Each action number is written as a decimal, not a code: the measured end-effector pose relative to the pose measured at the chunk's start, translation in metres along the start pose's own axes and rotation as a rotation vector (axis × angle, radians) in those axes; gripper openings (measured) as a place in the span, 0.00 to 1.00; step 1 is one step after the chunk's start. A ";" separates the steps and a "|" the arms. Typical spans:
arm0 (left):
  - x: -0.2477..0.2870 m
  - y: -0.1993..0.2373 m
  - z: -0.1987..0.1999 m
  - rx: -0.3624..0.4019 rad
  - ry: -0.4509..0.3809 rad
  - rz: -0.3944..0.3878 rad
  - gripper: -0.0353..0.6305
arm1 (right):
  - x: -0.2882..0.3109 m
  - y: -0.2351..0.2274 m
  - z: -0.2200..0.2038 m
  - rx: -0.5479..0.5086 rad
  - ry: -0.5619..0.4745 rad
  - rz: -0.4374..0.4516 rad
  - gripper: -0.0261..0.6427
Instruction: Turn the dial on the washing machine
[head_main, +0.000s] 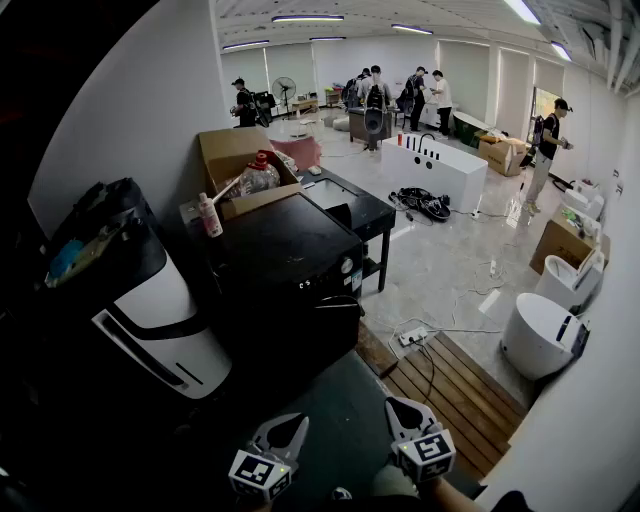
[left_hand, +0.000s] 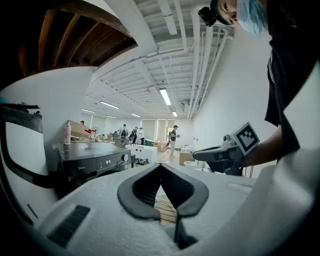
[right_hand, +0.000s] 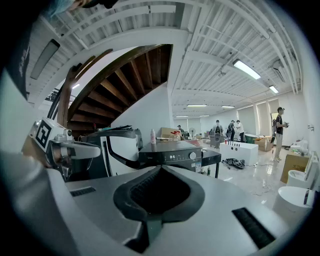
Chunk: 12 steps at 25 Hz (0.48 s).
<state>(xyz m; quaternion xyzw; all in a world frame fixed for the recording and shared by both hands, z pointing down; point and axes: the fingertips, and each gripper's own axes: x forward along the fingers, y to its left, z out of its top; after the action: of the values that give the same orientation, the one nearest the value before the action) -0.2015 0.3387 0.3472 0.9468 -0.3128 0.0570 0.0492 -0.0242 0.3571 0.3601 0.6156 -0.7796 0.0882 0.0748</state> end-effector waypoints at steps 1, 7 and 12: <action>0.001 0.000 -0.001 -0.007 0.002 -0.002 0.07 | 0.001 0.002 -0.001 0.021 -0.003 0.023 0.04; 0.014 0.005 -0.006 -0.046 0.013 -0.012 0.07 | 0.011 -0.005 0.002 0.108 -0.050 0.074 0.04; 0.040 0.016 -0.018 -0.065 0.046 -0.034 0.09 | 0.038 -0.027 0.003 0.130 -0.024 0.082 0.07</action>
<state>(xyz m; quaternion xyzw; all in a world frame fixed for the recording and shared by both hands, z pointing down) -0.1803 0.3050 0.3713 0.9484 -0.2969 0.0680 0.0879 -0.0071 0.3143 0.3667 0.5878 -0.7975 0.1342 0.0214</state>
